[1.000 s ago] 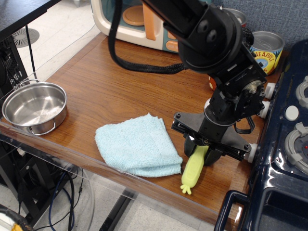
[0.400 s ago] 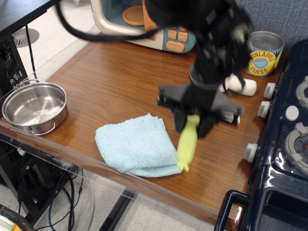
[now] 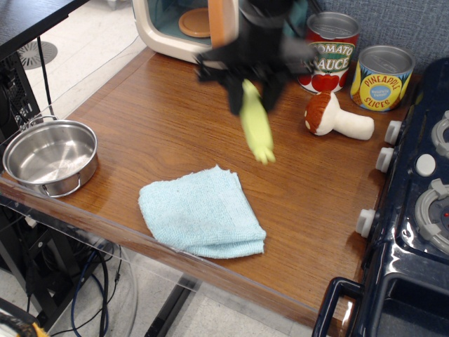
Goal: Move the yellow spoon from the right of the blue towel to right in front of the microwave.
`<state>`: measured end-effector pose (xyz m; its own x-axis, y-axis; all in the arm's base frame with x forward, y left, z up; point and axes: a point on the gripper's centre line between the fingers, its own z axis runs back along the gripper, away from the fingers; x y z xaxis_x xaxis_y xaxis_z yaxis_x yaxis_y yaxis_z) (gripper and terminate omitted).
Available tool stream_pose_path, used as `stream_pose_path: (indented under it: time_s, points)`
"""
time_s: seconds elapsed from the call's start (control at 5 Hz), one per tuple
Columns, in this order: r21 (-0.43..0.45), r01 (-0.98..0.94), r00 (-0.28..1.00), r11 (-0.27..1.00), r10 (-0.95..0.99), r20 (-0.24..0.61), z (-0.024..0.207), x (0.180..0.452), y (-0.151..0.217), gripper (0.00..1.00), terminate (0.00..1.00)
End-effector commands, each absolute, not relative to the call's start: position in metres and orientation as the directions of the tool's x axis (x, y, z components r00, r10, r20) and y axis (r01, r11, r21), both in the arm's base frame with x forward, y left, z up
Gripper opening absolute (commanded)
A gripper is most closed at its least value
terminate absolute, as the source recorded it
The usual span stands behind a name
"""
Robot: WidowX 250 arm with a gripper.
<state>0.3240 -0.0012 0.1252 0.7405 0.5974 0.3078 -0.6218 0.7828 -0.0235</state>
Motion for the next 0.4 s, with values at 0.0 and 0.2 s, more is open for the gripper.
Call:
stream_pose_path:
  time_s: [0.0,0.2]
  points:
    - [-0.09,-0.901,0.376,0.423,0.87,0.32,0.132,0.346,0.058,0.0,0.0]
    - [-0.11,-0.946,0.256,0.305,0.911,0.322,0.123,0.356,0.083,0.0,0.0]
